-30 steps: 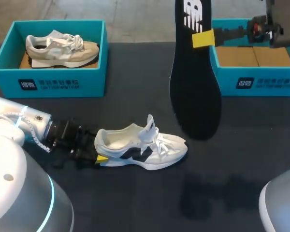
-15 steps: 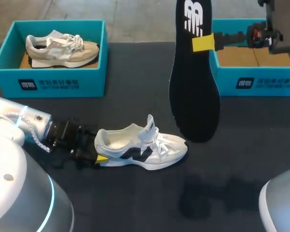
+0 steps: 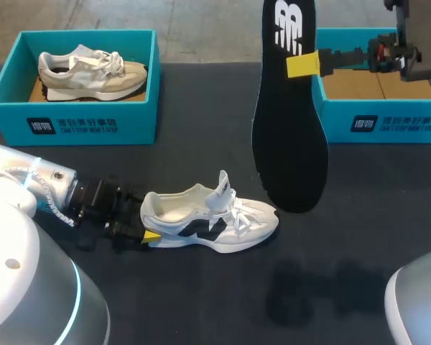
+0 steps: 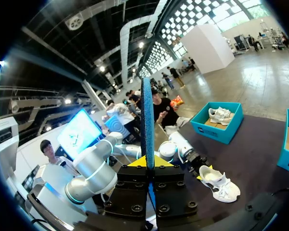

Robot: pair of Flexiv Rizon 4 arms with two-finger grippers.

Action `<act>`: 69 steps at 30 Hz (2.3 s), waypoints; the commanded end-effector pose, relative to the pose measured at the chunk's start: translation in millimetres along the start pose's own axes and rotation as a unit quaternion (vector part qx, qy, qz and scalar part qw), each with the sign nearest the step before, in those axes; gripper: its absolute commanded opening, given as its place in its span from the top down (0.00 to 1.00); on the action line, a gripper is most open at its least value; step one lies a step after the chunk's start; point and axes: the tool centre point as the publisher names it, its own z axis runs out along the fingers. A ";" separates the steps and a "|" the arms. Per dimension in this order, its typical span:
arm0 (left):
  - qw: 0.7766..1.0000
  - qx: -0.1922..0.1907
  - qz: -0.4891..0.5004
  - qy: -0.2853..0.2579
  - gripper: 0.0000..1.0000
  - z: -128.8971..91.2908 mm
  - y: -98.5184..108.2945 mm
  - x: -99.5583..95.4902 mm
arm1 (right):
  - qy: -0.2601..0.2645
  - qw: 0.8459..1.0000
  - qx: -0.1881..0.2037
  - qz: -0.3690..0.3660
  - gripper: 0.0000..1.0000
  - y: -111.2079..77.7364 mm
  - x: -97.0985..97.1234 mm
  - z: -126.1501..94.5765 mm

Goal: Take the shoe out of the shoebox, open the shoe tongue, remove and reinsert the insole, then place the shoe into the shoebox

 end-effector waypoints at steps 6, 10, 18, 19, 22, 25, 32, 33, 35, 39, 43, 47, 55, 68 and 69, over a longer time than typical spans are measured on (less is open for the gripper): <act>1.000 -0.001 0.000 -0.001 1.00 4.3 4.7 -1.8 | 0.000 1.000 0.002 0.001 1.00 2.9 -0.7 4.1; 1.000 -0.002 0.000 0.003 0.95 3.1 4.4 -0.7 | 0.000 1.000 0.002 0.001 1.00 2.9 -0.7 4.1; 1.000 -0.025 0.002 0.009 0.00 -3.8 -1.8 4.6 | 0.000 1.000 0.002 0.001 1.00 2.9 -0.7 4.1; 1.000 -0.026 0.003 0.010 0.00 -5.0 -2.9 5.5 | 0.000 1.000 0.002 0.001 1.00 2.9 -0.7 4.1; 0.999 -0.037 0.004 0.006 0.00 -8.8 -5.6 7.5 | 0.000 1.000 0.002 0.001 1.00 2.9 -0.7 4.1; 0.999 -0.045 0.008 0.001 0.00 -15.4 -8.7 9.4 | 0.000 1.000 0.002 0.001 1.00 2.9 -0.7 4.1; 0.995 -0.097 -0.002 0.005 0.00 -25.6 -14.3 17.2 | 0.000 1.000 0.002 0.001 1.00 2.9 -0.7 4.1; 0.994 -0.108 -0.005 0.004 0.00 -27.3 -14.9 17.9 | 0.000 1.000 0.002 0.001 1.00 2.9 -0.7 4.1; 0.992 -0.130 -0.008 0.001 0.00 -30.2 -16.0 19.2 | 0.000 1.000 0.002 0.001 1.00 2.9 -0.7 4.1; 0.987 -0.160 -0.015 -0.004 0.00 -37.5 -19.8 19.9 | 0.000 1.000 0.002 0.001 1.00 2.9 -0.7 4.1; 0.982 -0.188 -0.020 -0.008 0.00 -46.6 -24.0 18.9 | 0.000 1.000 0.002 0.001 1.00 2.9 -0.7 4.1; 0.975 -0.222 -0.021 0.007 0.00 -53.1 -29.0 18.0 | 0.000 1.000 0.002 0.001 1.00 2.9 -0.7 4.1; 0.957 -0.289 -0.022 0.029 0.00 -57.4 -41.5 18.1 | 0.000 1.000 0.002 0.001 1.00 2.9 -0.7 4.1; 0.931 -0.362 -0.024 0.042 0.00 -63.5 -63.7 17.0 | 0.000 1.000 0.002 0.001 1.00 2.9 -0.7 4.1; 0.931 -0.362 -0.024 0.042 0.00 -63.5 -63.7 17.0 | 0.000 1.000 0.002 0.001 1.00 2.9 -0.7 4.1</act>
